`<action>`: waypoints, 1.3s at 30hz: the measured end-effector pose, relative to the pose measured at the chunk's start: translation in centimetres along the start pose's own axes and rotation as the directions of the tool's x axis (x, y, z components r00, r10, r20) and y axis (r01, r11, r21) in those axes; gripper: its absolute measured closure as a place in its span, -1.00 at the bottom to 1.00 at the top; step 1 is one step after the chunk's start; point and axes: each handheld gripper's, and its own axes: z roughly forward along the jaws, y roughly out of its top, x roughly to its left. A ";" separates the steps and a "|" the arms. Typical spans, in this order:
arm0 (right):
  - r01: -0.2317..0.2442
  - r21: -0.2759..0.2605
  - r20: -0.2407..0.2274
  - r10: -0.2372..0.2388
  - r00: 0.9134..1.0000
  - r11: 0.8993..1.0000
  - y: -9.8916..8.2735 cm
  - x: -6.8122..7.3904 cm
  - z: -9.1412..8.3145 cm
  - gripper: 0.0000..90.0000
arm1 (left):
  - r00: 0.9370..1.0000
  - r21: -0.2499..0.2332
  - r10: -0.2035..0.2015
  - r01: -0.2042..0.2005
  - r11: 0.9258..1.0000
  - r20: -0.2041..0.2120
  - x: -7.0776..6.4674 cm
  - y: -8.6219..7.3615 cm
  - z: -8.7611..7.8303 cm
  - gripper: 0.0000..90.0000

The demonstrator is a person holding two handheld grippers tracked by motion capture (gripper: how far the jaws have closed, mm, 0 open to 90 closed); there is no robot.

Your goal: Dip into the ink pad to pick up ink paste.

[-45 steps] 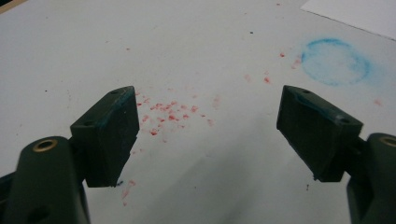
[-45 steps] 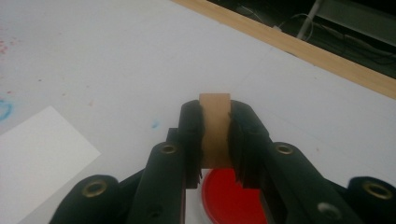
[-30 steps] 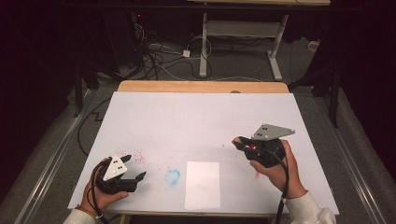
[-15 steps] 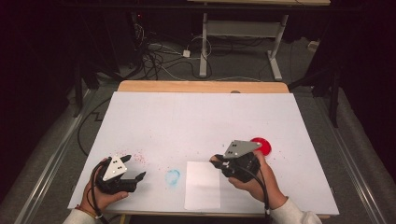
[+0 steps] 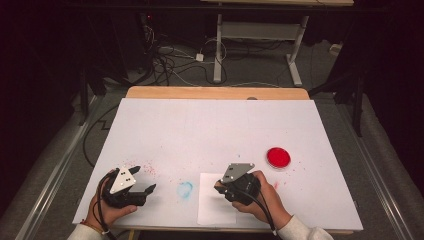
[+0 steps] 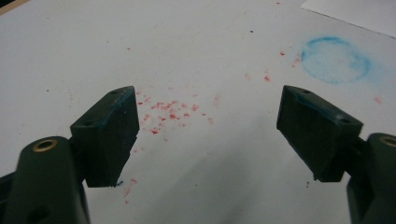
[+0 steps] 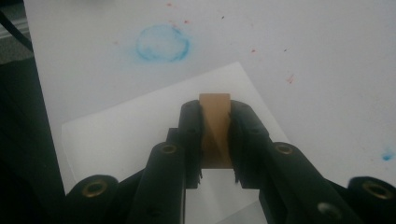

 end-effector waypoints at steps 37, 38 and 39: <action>-0.001 0.112 -0.033 0.004 0.999 0.994 -0.8 -0.1 3.0 0.69 | 1.000 0.004 0.001 -0.001 1.000 -0.001 -0.1 0.0 0.0 -0.55; -0.003 0.111 -0.034 0.007 0.999 0.994 -0.8 -0.2 3.0 0.69 | 1.000 0.004 0.001 -0.001 1.000 -0.002 -0.1 0.0 0.0 -0.55; -0.004 0.110 -0.037 0.008 0.999 0.994 -0.8 -0.2 3.0 0.69 | 1.000 0.004 0.000 0.000 1.000 -0.001 -0.1 0.0 0.0 -0.55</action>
